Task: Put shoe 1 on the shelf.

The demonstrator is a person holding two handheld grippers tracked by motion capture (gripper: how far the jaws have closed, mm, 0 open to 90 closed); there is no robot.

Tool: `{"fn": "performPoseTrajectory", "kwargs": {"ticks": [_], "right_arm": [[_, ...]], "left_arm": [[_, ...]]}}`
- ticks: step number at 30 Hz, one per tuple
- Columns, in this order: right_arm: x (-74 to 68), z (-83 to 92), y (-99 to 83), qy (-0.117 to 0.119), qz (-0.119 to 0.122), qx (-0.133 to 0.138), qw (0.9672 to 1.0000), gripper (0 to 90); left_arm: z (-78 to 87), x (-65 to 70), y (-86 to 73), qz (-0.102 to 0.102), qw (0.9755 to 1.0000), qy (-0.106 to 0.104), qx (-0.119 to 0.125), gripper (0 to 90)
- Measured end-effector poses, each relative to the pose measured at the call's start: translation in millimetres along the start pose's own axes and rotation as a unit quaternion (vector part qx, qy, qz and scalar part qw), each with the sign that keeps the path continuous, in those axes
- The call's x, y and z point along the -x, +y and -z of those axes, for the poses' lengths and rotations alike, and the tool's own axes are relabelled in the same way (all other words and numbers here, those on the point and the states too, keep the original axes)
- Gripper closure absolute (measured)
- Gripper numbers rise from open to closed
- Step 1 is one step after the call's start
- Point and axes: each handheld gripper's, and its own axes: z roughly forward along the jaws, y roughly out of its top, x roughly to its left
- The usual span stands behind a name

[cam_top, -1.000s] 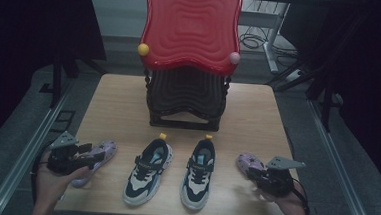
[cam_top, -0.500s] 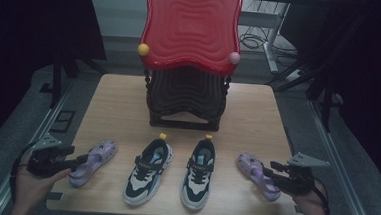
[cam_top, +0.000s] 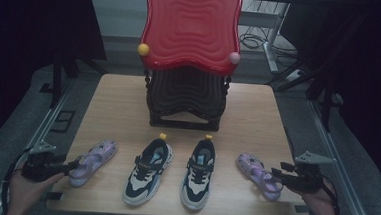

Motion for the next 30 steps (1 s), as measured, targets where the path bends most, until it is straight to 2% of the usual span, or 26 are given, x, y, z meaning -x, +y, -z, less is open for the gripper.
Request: {"fn": "performPoseTrajectory", "kwargs": {"ticks": [5,8,12,17,23,26,30], "right_arm": [[3.9,-1.0,0.3,-0.001,-0.007,0.001,1.0000,52.5],[5.3,-0.5,-1.5,0.002,-0.005,-0.004,1.0000,52.5],[8.0,-3.7,-4.3,0.003,-0.010,-0.012,0.9999,52.7],[6.7,-8.2,-6.6,0.009,-0.006,-0.019,0.9998,53.3],[3.0,-14.5,-10.4,0.034,-0.010,-0.023,0.9991,55.2],[4.9,-14.2,-10.6,0.034,-0.011,-0.022,0.9991,55.5],[5.4,-11.6,-10.8,0.032,0.001,-0.030,0.9990,56.1]], "left_arm": [[-4.9,0.6,5.8,-0.008,1.0000,-0.001,-0.004,44.4],[-12.0,1.6,9.6,-0.020,0.9997,-0.013,-0.010,45.5],[-20.6,0.9,11.6,-0.021,0.9995,-0.012,-0.022,48.4],[-23.3,1.3,13.1,-0.022,0.9994,-0.015,-0.024,51.9],[-28.7,2.0,14.8,-0.028,0.9989,-0.019,-0.033,56.2],[-30.8,2.1,14.6,-0.028,0.9988,-0.020,-0.035,57.9],[-32.3,2.3,14.3,-0.027,0.9987,-0.024,-0.035,58.5]]}}
